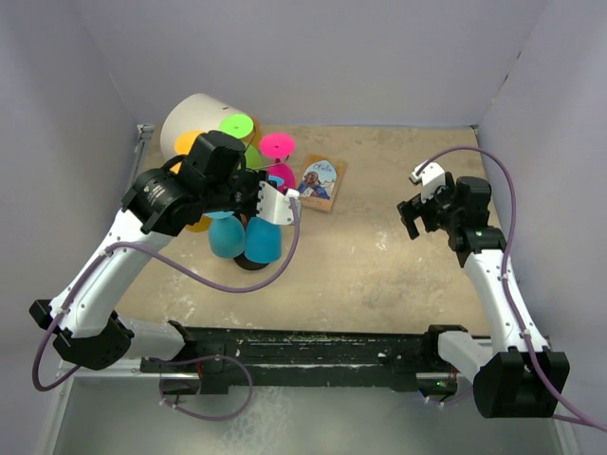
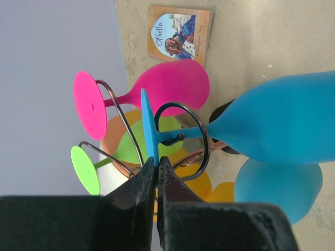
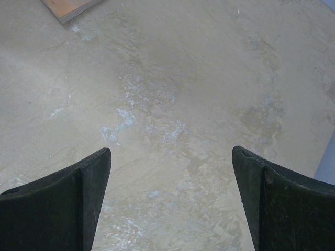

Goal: Place the wine glass upside down on the wine glass rack

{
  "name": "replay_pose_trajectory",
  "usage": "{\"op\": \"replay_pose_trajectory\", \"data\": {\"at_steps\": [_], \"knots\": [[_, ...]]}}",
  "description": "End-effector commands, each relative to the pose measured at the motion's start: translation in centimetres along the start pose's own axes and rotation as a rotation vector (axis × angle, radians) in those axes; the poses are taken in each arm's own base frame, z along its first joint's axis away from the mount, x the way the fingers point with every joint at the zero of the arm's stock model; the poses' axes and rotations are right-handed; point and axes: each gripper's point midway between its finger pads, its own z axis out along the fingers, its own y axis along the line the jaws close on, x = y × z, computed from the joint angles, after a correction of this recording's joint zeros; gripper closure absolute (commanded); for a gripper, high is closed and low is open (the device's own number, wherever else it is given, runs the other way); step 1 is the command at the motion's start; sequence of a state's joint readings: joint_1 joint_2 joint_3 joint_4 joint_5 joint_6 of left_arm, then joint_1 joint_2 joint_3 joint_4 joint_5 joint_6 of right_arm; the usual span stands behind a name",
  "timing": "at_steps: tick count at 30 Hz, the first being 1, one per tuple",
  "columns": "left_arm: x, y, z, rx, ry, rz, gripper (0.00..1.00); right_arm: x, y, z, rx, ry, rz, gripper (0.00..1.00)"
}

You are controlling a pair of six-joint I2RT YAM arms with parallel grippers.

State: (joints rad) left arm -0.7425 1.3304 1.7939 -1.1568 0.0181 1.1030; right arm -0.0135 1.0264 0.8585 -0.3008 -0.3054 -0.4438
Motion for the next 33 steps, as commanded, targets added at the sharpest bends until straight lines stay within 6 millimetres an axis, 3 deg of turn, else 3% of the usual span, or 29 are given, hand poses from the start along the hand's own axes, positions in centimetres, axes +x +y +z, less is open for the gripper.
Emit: {"op": "replay_pose_trajectory", "data": {"at_steps": [1, 33], "knots": [[0.4, 0.6, -0.3, -0.029, 0.024, 0.009, 0.93, -0.6, -0.4, 0.0, 0.017, -0.03, 0.0, 0.0], [0.4, 0.4, -1.4, -0.037, 0.016, 0.015, 0.76, -0.4, -0.4, 0.0, 0.01, -0.027, 0.006, 0.0]]}}
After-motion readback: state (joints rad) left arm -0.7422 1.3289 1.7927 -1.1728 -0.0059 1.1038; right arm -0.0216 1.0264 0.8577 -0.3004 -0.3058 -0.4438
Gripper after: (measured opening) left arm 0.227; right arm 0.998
